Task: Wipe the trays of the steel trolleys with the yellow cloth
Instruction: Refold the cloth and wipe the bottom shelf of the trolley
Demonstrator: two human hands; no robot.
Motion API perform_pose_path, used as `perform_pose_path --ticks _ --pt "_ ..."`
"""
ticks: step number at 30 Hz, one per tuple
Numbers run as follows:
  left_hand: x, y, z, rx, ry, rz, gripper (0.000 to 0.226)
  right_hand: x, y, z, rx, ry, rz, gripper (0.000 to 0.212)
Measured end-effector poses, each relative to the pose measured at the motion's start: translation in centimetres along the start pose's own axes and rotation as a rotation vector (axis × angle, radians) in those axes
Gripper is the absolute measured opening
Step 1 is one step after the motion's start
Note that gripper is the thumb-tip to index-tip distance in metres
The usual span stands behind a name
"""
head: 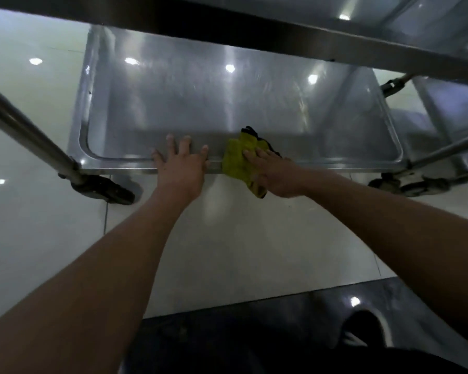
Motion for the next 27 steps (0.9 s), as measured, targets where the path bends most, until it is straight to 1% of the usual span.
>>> perform_pose_path --ticks 1,2,4,6,7,9,11,13,16,19,22,25,27 --pt "-0.1 -0.1 0.2 0.009 0.005 -0.009 0.046 0.3 -0.5 -0.2 -0.007 -0.032 0.033 0.067" --pt "-0.3 -0.3 0.2 0.019 0.006 -0.004 0.046 0.7 -1.3 -0.4 -0.007 -0.056 0.100 0.065" --pt "-0.4 -0.8 0.1 0.039 0.006 0.019 0.044 1.3 -2.4 -0.9 0.006 -0.056 0.291 0.059" --pt "-0.1 -1.1 -0.1 0.082 0.001 0.035 0.041 1.6 -2.5 -0.8 0.062 0.008 0.498 0.052" --pt "0.2 -1.2 0.3 0.096 -0.004 0.060 0.038 1.6 -2.4 -0.5 0.087 0.031 0.577 0.050" --pt "0.6 -0.9 2.2 0.091 0.003 0.140 0.033 1.5 -2.2 0.4 0.118 -0.012 0.670 0.048" --pt "0.3 -0.4 4.8 0.049 0.027 0.202 0.033 1.5 -2.0 0.7 0.164 -0.090 0.733 0.046" --pt "0.0 -0.1 6.8 0.041 0.043 0.247 0.034 1.5 -1.7 1.8 0.185 -0.135 0.777 0.043" --pt "-0.3 -0.4 9.0 0.034 0.024 0.304 0.030 1.2 -1.3 6.4 0.136 -0.214 0.786 0.045" --pt "-0.6 -1.3 12.5 -0.046 0.008 0.315 0.028 1.0 0.0 12.2 0.067 -0.158 0.809 0.050" --pt "-1.6 -3.1 17.6 -0.112 0.000 0.286 0.029 0.5 1.1 18.7 0.016 -0.191 0.795 0.054" --pt "-2.6 -5.0 22.8 -0.177 0.000 0.259 0.032 -0.1 2.4 25.9 -0.107 -0.293 0.791 0.058" --pt "-3.1 -6.1 25.6 -0.211 0.006 0.264 0.032 -0.7 3.6 30.7 -0.216 -0.314 0.806 0.060"
Point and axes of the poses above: each hand's wrist, its own y-axis away from the middle knuckle, its own x-axis out of the back of the hand, z = x × y, the point moved 10 cm from there along -y, towards the middle knuckle, and after that the axes turned 5 degrees about y, right-handed, at the moved point
